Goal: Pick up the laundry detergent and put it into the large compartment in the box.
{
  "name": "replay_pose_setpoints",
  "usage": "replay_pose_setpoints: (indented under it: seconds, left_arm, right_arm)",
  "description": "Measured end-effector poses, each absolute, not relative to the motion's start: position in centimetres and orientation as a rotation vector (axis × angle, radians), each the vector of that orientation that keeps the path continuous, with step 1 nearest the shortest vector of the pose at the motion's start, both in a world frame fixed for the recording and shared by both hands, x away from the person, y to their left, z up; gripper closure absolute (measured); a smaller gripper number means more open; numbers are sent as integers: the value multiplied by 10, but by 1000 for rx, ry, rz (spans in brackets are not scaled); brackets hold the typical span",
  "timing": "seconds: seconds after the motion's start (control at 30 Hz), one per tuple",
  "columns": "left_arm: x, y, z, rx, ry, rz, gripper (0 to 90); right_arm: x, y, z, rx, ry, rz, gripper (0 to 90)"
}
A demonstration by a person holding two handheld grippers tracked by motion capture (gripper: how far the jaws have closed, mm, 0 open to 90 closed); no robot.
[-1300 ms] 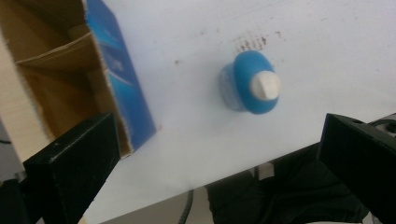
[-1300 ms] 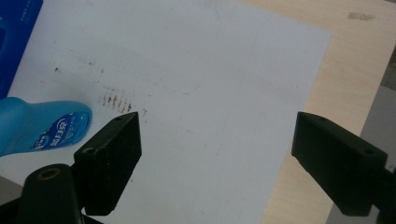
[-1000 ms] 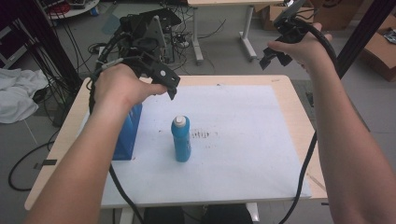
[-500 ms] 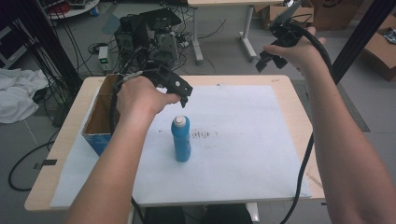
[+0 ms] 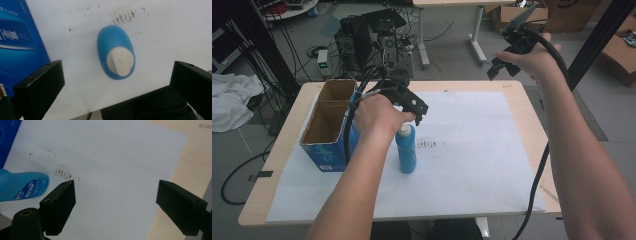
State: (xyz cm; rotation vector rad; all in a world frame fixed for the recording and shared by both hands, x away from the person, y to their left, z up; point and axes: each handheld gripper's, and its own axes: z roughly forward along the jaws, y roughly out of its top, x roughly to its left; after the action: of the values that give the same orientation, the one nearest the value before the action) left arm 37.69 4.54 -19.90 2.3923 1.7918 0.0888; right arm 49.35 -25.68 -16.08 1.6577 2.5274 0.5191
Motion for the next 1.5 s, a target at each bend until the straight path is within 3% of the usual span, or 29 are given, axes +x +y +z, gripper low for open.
replay_pose_setpoints:
  seconds: [0.6, 1.5]
  left_arm:
    - [384, 36, -240, 2425, 1827, 22, 2]
    - [389, 26, -277, 2472, 1880, 32, 23]
  right_arm:
    - [497, -256, -169, 1659, 2539, 516, 162]
    - [500, -259, -178, 1645, 2542, 540, 166]
